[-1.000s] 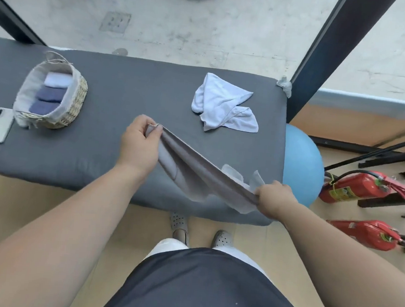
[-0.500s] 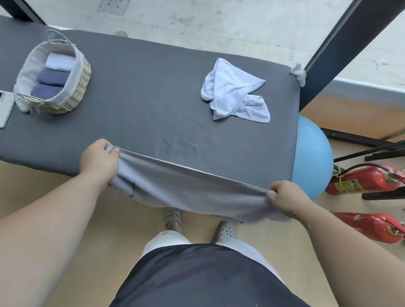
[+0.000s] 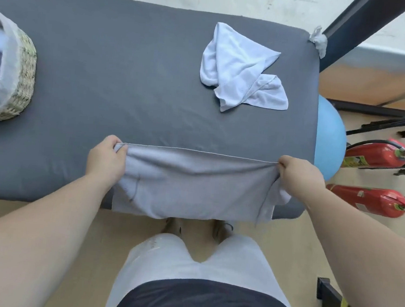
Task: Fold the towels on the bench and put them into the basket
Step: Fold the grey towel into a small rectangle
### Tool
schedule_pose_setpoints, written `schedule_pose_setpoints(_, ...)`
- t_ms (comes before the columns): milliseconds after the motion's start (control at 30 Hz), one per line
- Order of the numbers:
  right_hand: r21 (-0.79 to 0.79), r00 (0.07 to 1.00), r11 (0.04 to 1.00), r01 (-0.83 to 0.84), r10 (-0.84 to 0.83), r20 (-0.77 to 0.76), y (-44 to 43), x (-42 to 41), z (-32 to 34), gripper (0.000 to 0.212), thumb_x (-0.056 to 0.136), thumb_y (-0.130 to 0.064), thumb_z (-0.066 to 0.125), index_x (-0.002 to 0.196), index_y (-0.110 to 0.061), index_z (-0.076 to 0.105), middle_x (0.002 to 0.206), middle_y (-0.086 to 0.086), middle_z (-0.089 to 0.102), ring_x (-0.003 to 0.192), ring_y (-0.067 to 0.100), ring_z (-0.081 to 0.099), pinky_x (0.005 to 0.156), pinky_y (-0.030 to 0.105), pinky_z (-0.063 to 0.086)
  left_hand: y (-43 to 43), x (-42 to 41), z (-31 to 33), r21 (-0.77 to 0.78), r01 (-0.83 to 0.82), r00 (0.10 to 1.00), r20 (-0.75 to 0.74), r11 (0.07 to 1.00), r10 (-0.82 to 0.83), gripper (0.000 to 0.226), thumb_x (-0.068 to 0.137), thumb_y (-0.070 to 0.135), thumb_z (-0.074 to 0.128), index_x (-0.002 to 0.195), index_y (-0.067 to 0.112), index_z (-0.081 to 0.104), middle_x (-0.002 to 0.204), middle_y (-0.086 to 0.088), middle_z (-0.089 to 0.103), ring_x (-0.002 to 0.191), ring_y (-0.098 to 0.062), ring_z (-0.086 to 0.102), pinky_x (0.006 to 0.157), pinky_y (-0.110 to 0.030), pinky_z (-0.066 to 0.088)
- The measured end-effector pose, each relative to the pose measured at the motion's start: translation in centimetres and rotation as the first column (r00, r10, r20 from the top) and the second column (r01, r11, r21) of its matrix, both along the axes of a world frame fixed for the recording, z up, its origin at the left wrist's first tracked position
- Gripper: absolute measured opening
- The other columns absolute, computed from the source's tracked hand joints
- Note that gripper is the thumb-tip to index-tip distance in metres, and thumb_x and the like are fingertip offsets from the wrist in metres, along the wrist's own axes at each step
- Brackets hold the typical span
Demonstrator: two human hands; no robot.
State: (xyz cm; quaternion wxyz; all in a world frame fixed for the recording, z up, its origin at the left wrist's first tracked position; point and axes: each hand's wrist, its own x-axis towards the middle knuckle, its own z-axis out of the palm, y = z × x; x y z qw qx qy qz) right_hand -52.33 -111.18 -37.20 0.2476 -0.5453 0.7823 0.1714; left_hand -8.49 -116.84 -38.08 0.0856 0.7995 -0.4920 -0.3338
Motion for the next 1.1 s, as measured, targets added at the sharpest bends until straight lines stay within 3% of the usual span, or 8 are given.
schedule_pose_setpoints(200, -0.068, 0.994, 0.993, 0.098, -0.101, -0.05, -5.8, -0.5, -6.1, 0.019, 0.095, -0.016, 0.036, 0.081, -0.015, 0.049, 0.083, 0.008, 0.057, 0.076, 0.035, 0.054, 0.059, 0.034, 0.039, -5.7, -3.4, -7.0, -0.003, -0.029, 0.999, 0.031, 1.0, 0.029, 0.014, 0.097, 0.025, 0.05, 0.089, 0.013, 0.052, 0.083, -0.009, 0.059, 0.074, -0.028, 0.049, 0.061, -0.034, 0.038)
schedule_pose_setpoints(367, -0.089, 0.993, 0.996, 0.017, -0.027, -0.113, -8.8, -1.8, -9.2, 0.025, 0.101, -0.025, 0.034, 0.096, -0.019, 0.057, 0.092, 0.007, 0.04, 0.086, 0.032, 0.04, 0.074, 0.039, 0.033, -9.2, -4.7, -10.0, -0.06, -0.027, 0.987, 0.154, 0.998, 0.036, 0.015, 0.098, 0.028, 0.046, 0.092, 0.015, 0.05, 0.09, -0.011, 0.06, 0.083, -0.033, 0.053, 0.069, -0.04, 0.045)
schedule_pose_setpoints(533, -0.194, 0.993, 0.978, 0.079, -0.06, 0.1, -12.6, -3.4, -9.5, 0.025, 0.101, -0.034, 0.043, 0.111, -0.018, 0.058, 0.107, 0.01, 0.051, 0.1, 0.038, 0.054, 0.079, 0.042, 0.045, -13.2, -4.6, -9.5, -0.182, -0.01, 0.953, 0.297, 0.983, 0.065, 0.024, 0.099, 0.034, 0.05, 0.114, 0.016, 0.052, 0.118, -0.018, 0.056, 0.105, -0.039, 0.052, 0.083, -0.043, 0.041)
schedule_pose_setpoints(633, -0.151, 0.974, 0.976, 0.156, -0.127, 0.187, -12.8, -3.6, -9.3, 0.051, 0.093, -0.049, 0.058, 0.138, -0.03, 0.045, 0.126, 0.006, 0.054, 0.114, 0.031, 0.056, 0.094, 0.046, 0.048, -13.1, -6.7, -9.4, -0.191, 0.118, 0.91, 0.413, 0.974, -0.029, 0.055, 0.091, 0.038, 0.061, 0.139, 0.022, 0.041, 0.14, -0.017, 0.041, 0.126, -0.041, 0.04, 0.103, -0.051, 0.032)
schedule_pose_setpoints(800, -0.167, 0.823, 0.825, 0.54, -0.476, 0.309, -8.9, -4.3, -9.5, 0.085, 0.072, -0.065, 0.073, 0.142, -0.028, 0.042, 0.128, 0.001, 0.057, 0.113, 0.022, 0.058, 0.092, 0.04, 0.05, -6.6, -15.9, -10.8, -0.174, 0.459, 0.872, 0.273, 0.871, -0.405, 0.074, 0.086, 0.047, 0.065, 0.15, 0.024, 0.034, 0.158, -0.013, 0.027, 0.144, -0.039, 0.024, 0.115, -0.06, 0.018)
schedule_pose_setpoints(867, -0.168, 0.802, 0.805, 0.569, -0.498, 0.331, -7.4, -4.4, -9.8, 0.072, 0.075, -0.059, 0.076, 0.133, -0.025, 0.053, 0.115, -0.003, 0.062, 0.103, 0.017, 0.06, 0.085, 0.033, 0.047, -3.9, -19.9, -11.6, -0.12, 0.614, 0.779, 0.252, 0.78, -0.574, 0.079, 0.088, 0.059, 0.053, 0.155, 0.028, 0.024, 0.165, -0.01, 0.013, 0.151, -0.034, 0.007, 0.119, -0.061, 0.004)
schedule_pose_setpoints(967, -0.301, 0.821, 0.789, 0.536, -0.405, 0.402, -6.2, -4.9, -10.7, 0.026, 0.085, -0.044, 0.072, 0.104, -0.027, 0.068, 0.097, -0.007, 0.066, 0.087, 0.012, 0.061, 0.078, 0.028, 0.046, -1.6, -24.4, -13.6, 0.007, 0.775, 0.602, 0.295, 0.632, -0.742, 0.085, 0.088, 0.076, 0.024, 0.156, 0.038, -0.009, 0.165, -0.001, -0.022, 0.15, -0.028, -0.024, 0.117, -0.063, -0.013)
schedule_pose_setpoints(1100, -0.331, 0.741, 0.72, 0.609, -0.369, 0.562, -7.0, -6.8, -11.7, 0.003, 0.092, -0.028, 0.067, 0.092, -0.026, 0.07, 0.075, -0.016, 0.063, 0.067, -0.002, 0.056, 0.063, 0.016, 0.042, -0.6, -26.5, -16.4, 0.087, 0.783, 0.549, 0.369, 0.616, -0.75, 0.089, 0.082, 0.084, 0.014, 0.151, 0.04, -0.023, 0.161, 0.002, -0.033, 0.148, -0.028, -0.029, 0.114, -0.067, -0.012)
